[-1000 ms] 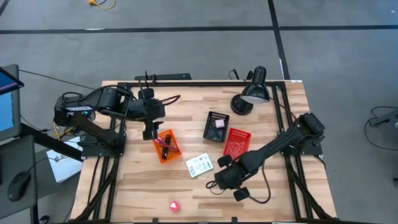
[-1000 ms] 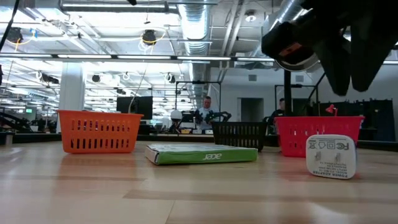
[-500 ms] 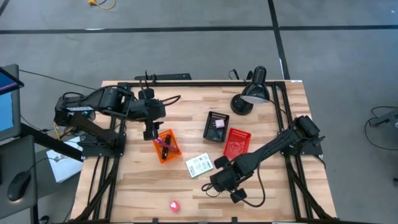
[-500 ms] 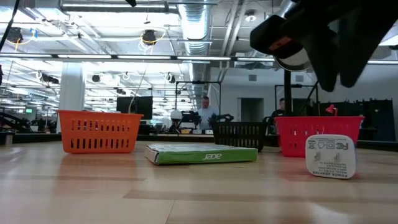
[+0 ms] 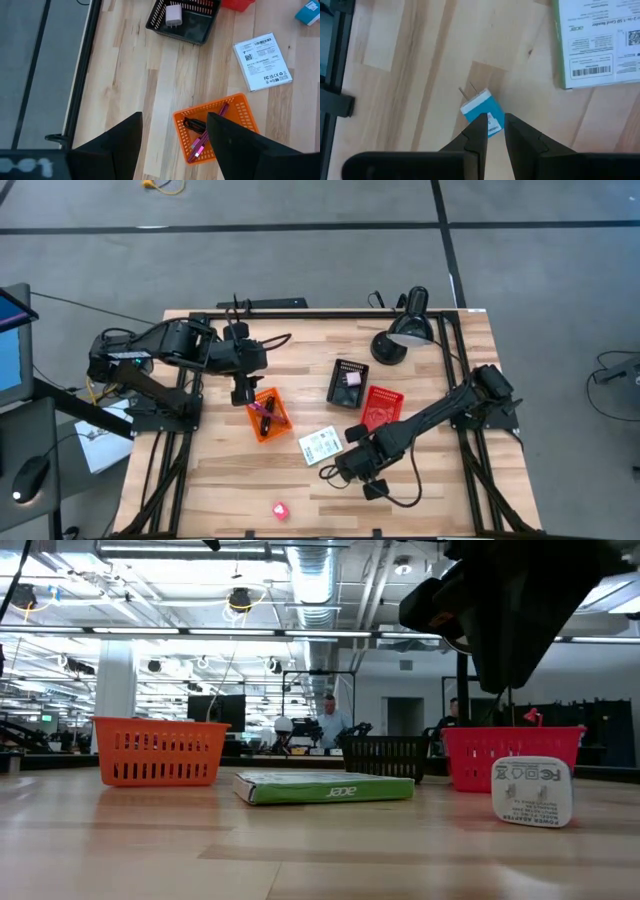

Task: Pick and place items into bin
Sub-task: Put the blue charger adapter into the black bin

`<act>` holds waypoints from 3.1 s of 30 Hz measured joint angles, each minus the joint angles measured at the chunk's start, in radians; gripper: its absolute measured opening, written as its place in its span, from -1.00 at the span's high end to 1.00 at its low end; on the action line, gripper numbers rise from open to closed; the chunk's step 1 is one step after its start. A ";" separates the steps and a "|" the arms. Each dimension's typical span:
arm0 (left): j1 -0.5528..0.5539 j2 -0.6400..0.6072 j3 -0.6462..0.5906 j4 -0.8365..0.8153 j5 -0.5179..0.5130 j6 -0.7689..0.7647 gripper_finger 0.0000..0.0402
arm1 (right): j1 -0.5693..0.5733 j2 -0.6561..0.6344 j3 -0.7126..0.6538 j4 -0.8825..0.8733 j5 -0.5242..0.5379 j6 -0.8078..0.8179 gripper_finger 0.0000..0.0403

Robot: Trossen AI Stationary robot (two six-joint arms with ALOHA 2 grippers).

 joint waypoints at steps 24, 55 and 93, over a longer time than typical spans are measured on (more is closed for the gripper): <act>0.000 0.000 0.000 0.000 0.000 0.002 -0.05 | 0.019 0.000 0.000 0.020 -0.006 0.037 0.60; 0.000 0.000 0.000 0.000 -0.001 -0.001 -0.06 | 0.063 0.000 -0.098 0.090 0.050 -0.193 0.11; 0.000 -0.001 0.000 0.000 -0.001 -0.002 -0.06 | 0.050 0.067 -0.097 0.124 0.075 -0.226 -0.11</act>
